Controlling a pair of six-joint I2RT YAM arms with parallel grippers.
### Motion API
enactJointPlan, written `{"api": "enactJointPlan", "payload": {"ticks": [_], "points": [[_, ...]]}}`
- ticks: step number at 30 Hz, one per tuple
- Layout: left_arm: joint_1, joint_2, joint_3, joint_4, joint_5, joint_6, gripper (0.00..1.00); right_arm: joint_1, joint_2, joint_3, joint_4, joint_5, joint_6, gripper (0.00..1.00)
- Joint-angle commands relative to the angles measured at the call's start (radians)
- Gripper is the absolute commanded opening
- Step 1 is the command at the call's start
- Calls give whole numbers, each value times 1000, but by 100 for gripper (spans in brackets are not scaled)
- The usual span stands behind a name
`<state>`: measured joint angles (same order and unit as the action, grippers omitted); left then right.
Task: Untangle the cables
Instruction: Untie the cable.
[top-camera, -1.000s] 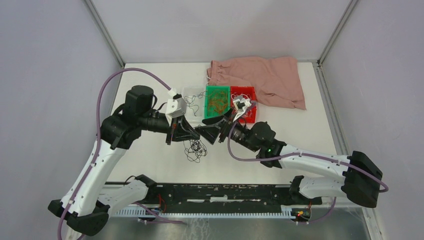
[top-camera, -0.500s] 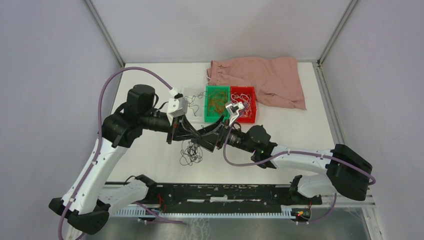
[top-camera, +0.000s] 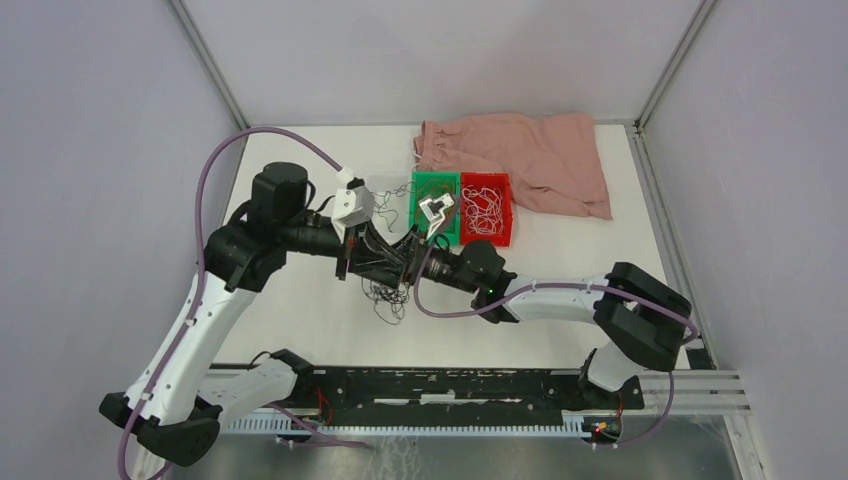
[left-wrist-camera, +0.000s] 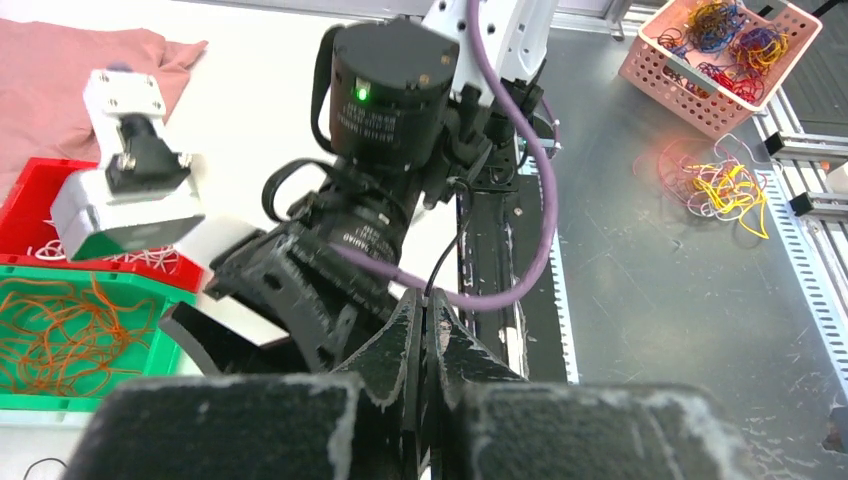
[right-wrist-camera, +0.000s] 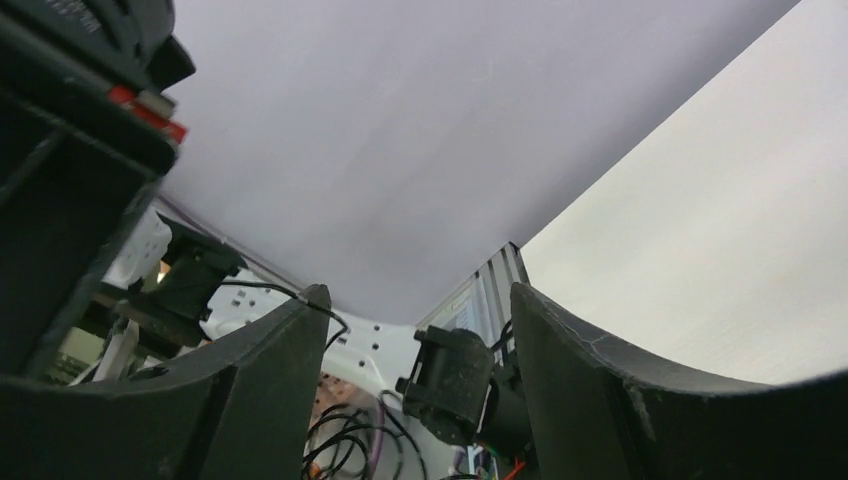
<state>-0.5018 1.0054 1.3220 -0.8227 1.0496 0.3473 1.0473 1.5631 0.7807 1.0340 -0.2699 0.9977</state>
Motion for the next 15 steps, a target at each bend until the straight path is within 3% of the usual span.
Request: {"api": "enactJointPlan", "payload": {"ticks": [1,4,9,15], "points": [[-3,0,19,94,33,-67,3,5,66,54,218,69,96,70],[-3,4,42,92,26,-64,3,6,77,42,227,68,97,59],[-4,11,85,88,-9,-32,3,6,31,-36,164,95,45,60],[-3,46,173,109,-5,-55,3,11,-74,-55,-132,125,-141,58]]}}
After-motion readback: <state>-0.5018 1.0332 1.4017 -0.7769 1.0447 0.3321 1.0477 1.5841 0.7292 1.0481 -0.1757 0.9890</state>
